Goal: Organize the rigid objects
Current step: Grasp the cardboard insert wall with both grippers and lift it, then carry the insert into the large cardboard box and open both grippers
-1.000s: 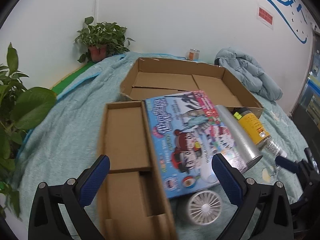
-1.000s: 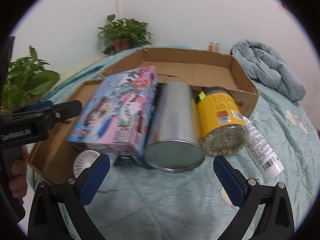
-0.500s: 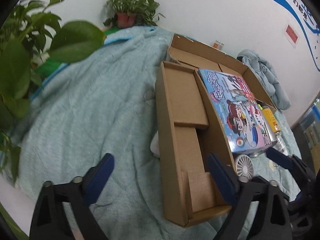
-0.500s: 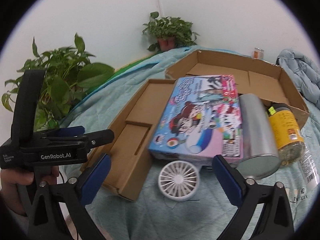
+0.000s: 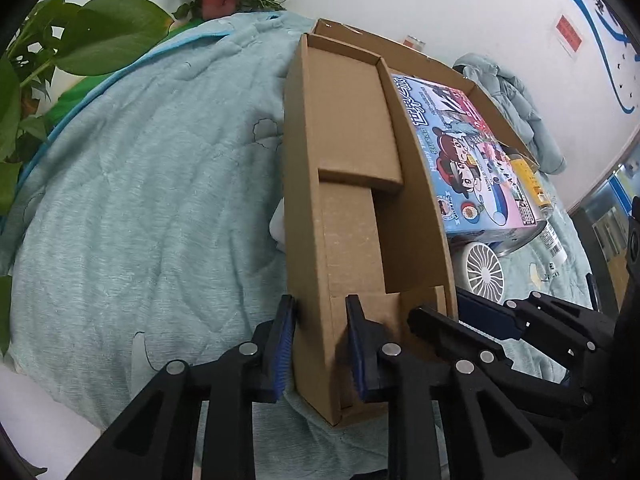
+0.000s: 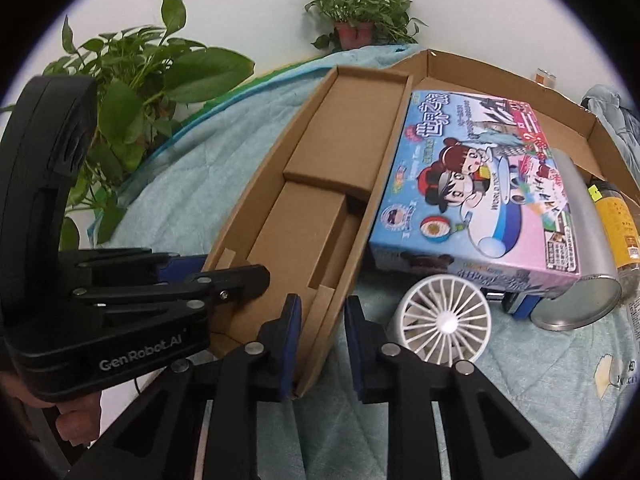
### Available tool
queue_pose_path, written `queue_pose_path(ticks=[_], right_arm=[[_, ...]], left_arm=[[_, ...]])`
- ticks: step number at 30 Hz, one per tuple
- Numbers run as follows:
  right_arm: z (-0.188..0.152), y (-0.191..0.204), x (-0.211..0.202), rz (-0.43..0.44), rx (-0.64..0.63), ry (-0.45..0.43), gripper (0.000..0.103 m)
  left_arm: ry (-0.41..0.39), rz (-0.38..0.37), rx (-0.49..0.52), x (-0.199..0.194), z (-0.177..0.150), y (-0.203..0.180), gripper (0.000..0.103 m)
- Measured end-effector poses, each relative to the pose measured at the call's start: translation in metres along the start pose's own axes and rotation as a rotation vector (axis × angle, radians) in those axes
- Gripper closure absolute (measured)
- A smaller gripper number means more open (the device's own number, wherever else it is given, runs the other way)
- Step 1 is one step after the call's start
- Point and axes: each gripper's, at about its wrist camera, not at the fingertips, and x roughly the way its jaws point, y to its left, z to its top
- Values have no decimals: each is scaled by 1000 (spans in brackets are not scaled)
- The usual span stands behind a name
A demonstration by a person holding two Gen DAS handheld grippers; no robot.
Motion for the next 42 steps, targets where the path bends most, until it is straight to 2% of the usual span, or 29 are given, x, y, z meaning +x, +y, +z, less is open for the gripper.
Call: queue_pose_path(ticks=[6, 9, 12, 14, 19, 25, 29, 34, 42], right_arm=[[2, -2, 1, 0, 6, -6, 81], [3, -2, 2, 17, 24, -17, 82], [8, 0, 1, 34, 30, -31, 82], [14, 4, -8, 44, 16, -75, 82], [33, 5, -34, 75, 6, -184, 82], [68, -23, -62, 12, 42, -316, 83], [93, -46, -67, -31, 62, -362, 83], [138, -75, -60, -64, 94, -373, 83], [198, -108, -33, -76, 107, -313, 83]], left_arm=[[-9, 0, -12, -2, 3, 1, 81], [-28, 42, 13, -9, 5, -3, 84], [-65, 56, -14, -24, 10, 1, 84], [-94, 75, -11, -38, 15, 0, 84], [-197, 119, 67, -73, 45, -21, 84], [-276, 66, 142, -82, 106, -59, 84], [-302, 42, 190, -77, 153, -81, 84], [-294, 17, 217, -56, 228, -100, 84], [-250, 13, 221, -14, 329, -95, 84]])
